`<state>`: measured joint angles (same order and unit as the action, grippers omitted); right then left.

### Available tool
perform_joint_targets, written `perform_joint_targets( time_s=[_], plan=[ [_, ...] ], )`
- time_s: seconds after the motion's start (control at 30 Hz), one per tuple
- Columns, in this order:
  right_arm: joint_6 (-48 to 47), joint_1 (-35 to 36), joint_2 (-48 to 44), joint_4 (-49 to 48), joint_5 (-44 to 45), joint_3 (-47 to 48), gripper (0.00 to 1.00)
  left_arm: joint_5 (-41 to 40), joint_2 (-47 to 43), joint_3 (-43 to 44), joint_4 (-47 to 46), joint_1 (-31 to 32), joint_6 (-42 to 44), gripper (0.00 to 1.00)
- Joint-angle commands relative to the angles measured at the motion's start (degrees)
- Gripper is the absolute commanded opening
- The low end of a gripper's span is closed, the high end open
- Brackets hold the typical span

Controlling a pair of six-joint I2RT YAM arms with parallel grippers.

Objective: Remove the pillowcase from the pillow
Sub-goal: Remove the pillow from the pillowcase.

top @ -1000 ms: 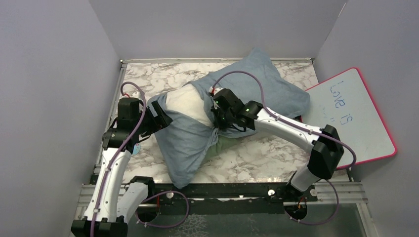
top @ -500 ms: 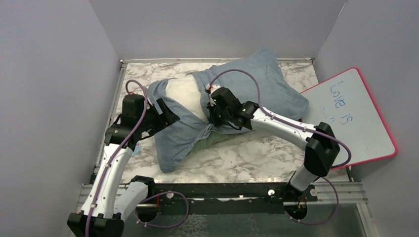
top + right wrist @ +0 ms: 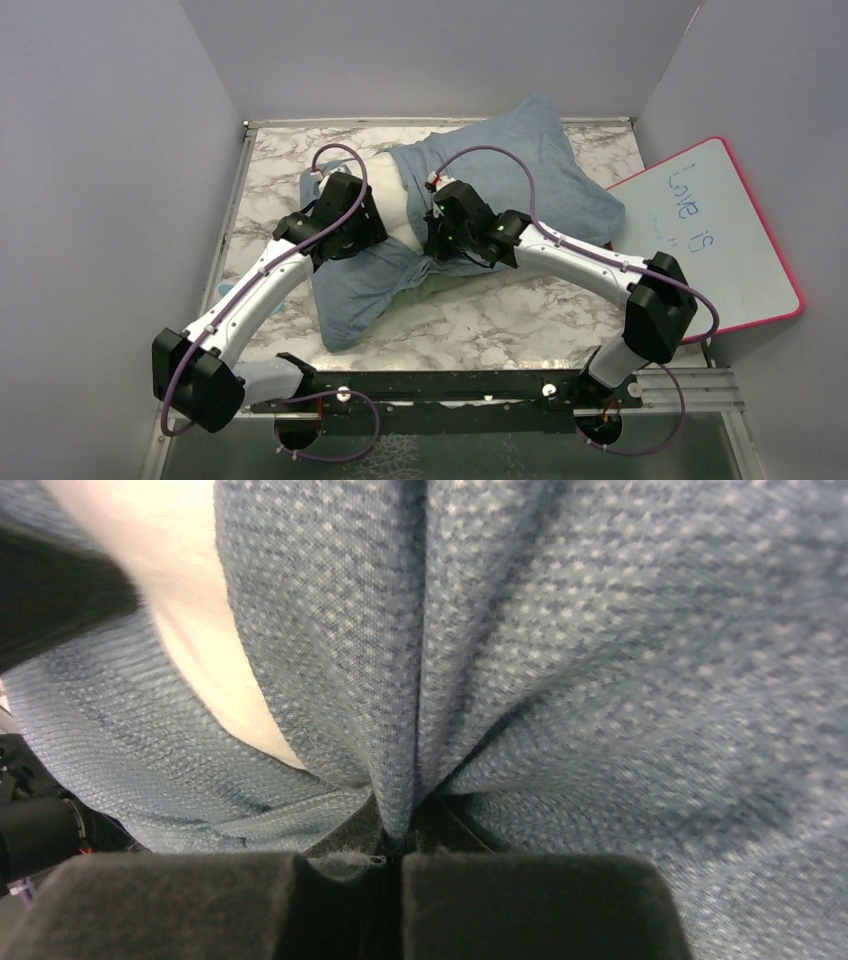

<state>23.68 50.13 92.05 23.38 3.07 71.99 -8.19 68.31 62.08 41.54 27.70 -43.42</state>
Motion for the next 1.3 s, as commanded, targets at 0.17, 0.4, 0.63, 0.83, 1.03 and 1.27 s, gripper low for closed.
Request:
perform_joint_targets(
  time_s=[0.17,0.4,0.63,0.83,1.03,1.27],
  plan=[
    [0.0,-0.4,-1.5,3.9,10.4,0.9,0.01,-4.4,-5.1,-8.5,0.3,1.8,1.8,0.37],
    [-1.2,-5.4,-0.4,5.7,15.7,3.8,0.01,-2.1,-14.9,-12.5,5.1,1.8,-0.6,0.0],
    [-3.6,-15.5,-2.2,4.9,9.3,4.7,0.01,-4.0,-21.5,-12.3,17.6,1.8,-2.0,0.0],
    [-2.5,-15.8,-2.9,6.2,1.3,2.9,0.01,1.1,-22.3,-16.1,16.5,1.8,-2.8,0.0],
    [-3.1,-15.6,-8.5,1.2,-16.5,-2.8,0.15,5.7,-21.0,-17.9,8.5,1.8,-2.8,0.0],
    [-5.5,-14.0,-13.8,1.7,-23.5,-0.1,0.44,6.6,-20.3,-19.5,5.1,1.8,-3.1,0.0]
  ],
)
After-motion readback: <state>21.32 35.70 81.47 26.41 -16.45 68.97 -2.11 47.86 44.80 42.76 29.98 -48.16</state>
